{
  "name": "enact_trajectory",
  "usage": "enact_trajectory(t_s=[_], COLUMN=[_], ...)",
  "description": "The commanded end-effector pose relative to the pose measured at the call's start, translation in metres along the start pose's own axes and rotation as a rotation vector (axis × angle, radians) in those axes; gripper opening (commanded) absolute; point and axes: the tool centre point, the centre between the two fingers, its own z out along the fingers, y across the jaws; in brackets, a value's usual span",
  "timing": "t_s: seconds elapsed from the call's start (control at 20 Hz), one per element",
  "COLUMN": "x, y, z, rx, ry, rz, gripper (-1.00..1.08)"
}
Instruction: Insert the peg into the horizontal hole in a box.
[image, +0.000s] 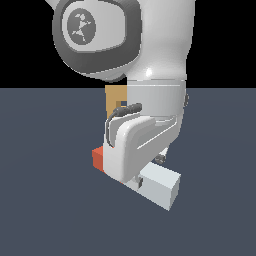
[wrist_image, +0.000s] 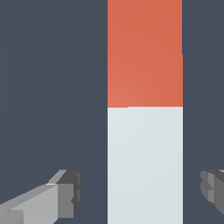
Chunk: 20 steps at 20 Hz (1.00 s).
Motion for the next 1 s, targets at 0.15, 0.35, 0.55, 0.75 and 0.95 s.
enact_trajectory(t_s=[0.15, 0.35, 0.55, 0.75, 0.95], x=[0.001, 0.000, 0.000, 0.000, 0.000], y=[0.000, 0.000, 0.000, 0.000, 0.001], z=[0.022, 0.025, 0.025, 0.025, 0.025], rx=[0.000, 0.000, 0.000, 0.000, 0.001], ry=[0.001, 0.001, 0.001, 0.001, 0.002], rz=[-0.002, -0.002, -0.002, -0.002, -0.002], gripper=[1.00, 1.00, -1.00, -1.00, -1.00])
